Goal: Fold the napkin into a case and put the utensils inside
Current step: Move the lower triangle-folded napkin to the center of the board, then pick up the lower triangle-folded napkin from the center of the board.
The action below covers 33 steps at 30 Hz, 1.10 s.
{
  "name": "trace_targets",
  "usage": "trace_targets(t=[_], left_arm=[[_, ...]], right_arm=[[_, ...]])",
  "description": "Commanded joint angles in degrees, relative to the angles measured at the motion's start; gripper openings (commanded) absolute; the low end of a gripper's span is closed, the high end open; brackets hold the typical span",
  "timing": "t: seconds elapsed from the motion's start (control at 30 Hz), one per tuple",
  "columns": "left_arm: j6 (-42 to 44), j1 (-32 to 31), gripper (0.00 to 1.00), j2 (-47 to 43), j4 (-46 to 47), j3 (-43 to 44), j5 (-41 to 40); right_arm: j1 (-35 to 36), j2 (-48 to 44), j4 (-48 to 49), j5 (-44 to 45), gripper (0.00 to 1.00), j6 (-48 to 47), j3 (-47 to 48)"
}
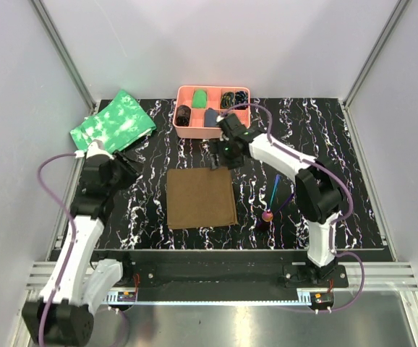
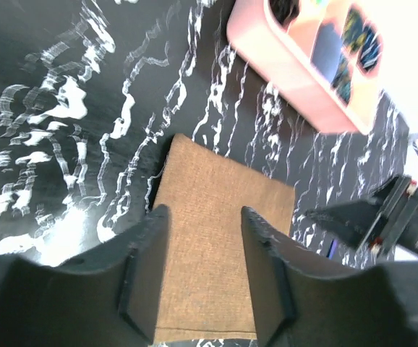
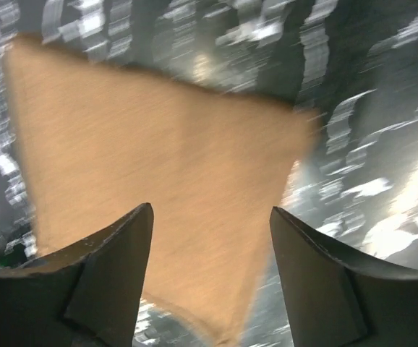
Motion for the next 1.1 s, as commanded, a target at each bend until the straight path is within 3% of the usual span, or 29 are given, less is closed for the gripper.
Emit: trace_targets(t=[0.0, 0.1, 0.27, 0.57, 0.93, 1.07], left_arm=[[0.3, 0.0, 0.50, -9.9, -12.2, 3.0, -8.0], [1.6, 0.0, 0.51, -12.8, -16.3, 6.1, -8.3], [3.1, 0.0, 0.51, -12.8, -19.4, 10.4, -4.8], [3.6, 0.0, 0.50, -12.9, -19.2, 9.0, 0.8], [5.4, 0.0, 0.50, -14.7, -19.2, 8.7, 0.9], [5.8, 0.0, 0.50, -15.1, -19.9, 9.0, 0.2]], right_arm=[[9.3, -3.1, -3.8, 7.0, 0.76, 9.9, 1.8], [16.2, 0.7, -3.1, 9.0, 0.81, 14.1, 6.4], [23.0, 10.4, -6.0, 16.9, 0.77, 18.8, 16.3], [26.9, 23.6, -13.2, 21.9, 0.67, 19.0, 33.7], [31.0, 35.0, -25.2, 27.0, 0.63, 19.5, 45.6], [31.7, 36.2, -26.0, 25.7, 0.50, 20.1, 43.0]])
